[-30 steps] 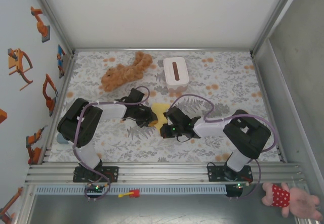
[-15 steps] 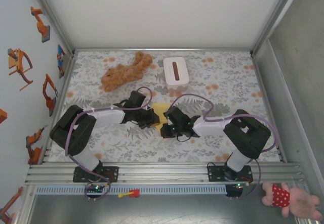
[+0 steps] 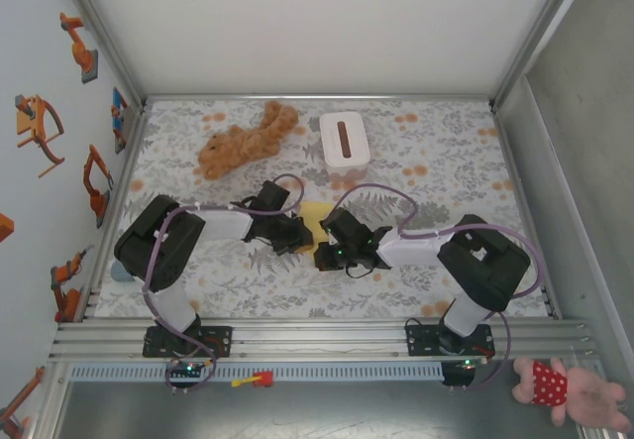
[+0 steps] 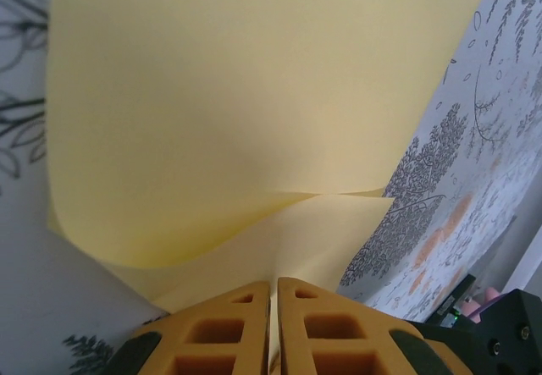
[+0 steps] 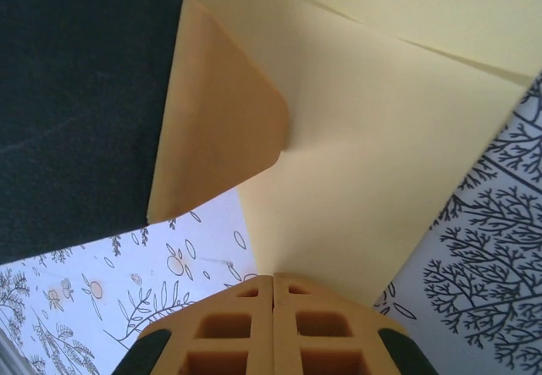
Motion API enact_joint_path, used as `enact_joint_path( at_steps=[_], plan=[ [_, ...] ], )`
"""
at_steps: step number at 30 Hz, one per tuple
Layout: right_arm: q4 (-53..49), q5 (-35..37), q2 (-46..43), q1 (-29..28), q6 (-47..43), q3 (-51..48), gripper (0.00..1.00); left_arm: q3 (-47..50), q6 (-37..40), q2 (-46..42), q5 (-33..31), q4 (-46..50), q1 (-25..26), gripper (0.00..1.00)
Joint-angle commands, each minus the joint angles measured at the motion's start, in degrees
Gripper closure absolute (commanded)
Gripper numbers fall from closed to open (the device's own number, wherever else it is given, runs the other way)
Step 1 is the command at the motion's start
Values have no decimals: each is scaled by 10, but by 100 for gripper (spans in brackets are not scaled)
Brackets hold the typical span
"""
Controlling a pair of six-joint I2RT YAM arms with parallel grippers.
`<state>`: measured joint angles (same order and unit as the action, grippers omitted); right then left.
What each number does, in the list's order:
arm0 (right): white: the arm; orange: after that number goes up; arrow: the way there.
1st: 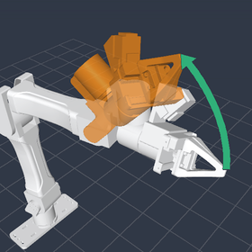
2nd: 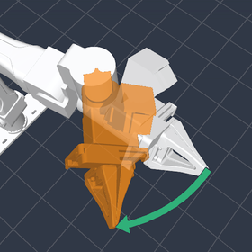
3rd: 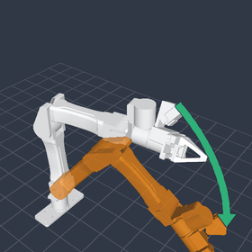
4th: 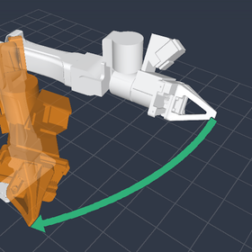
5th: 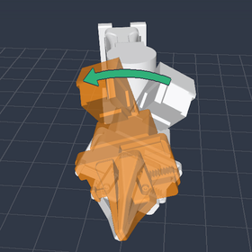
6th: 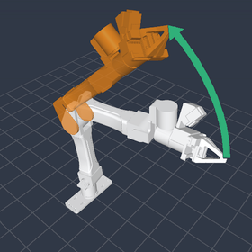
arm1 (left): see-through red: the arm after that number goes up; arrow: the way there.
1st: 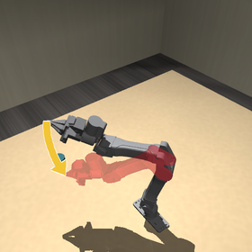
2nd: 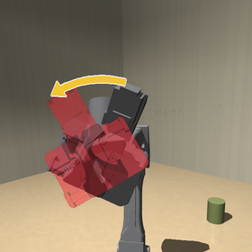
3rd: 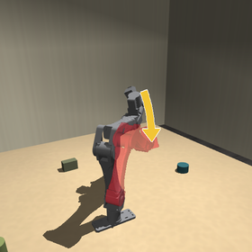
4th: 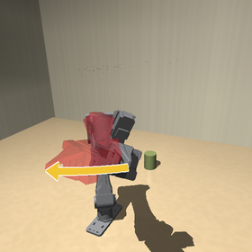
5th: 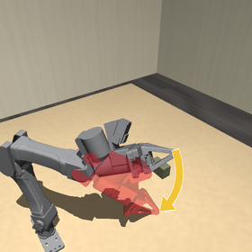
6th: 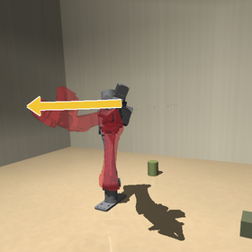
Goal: Fold a paper plane with a square sheet of paper (pick it up from the middle)
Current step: Third fold the triangle at the center of the table.
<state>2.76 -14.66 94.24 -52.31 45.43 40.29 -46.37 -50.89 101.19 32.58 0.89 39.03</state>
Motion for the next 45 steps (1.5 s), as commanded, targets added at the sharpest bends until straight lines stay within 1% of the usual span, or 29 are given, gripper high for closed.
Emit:
enact_joint_path(
  at_steps=[1,8,15,20,24,27,30,32,34,36,38,41,45],
  plan=[
    [-97,25,18,-3,-2,-9,100,-16,40,15,-21,27,-9,90],
    [-142,29,16,-2,-17,-18,100,-29,95,38,-36,53,-50,90],
    [-157,25,15,2,-21,-32,100,-37,151,62,-27,43,-117,89],
    [-158,25,8,4,-22,-33,100,-49,160,74,-18,33,-165,89],
    [-152,24,2,6,-25,-25,100,-67,162,60,-18,43,-176,89],
    [-132,23,-14,7,-26,-9,100,-67,146,28,-14,42,-176,89],
    [-101,37,-46,8,-17,9,100,-52,122,-18,-20,42,-172,88],
    [-61,51,-73,8,2,11,99,-33,103,-52,-28,39,-168,85],
    [-31,70,-92,8,33,8,95,-13,84,-85,-38,38,-162,82],
    [-22,79,-95,9,60,8,92,8,66,-116,-49,36,-157,76],
    [0,73,-88,9,77,3,90,33,47,-145,-61,34,-148,68],
    [-8,77,-71,9,88,7,88,63,17,-178,-67,25,-137,57],
    [-32,98,-51,12,90,22,83,86,-14,-201,-65,12,-122,51]
  ],
)
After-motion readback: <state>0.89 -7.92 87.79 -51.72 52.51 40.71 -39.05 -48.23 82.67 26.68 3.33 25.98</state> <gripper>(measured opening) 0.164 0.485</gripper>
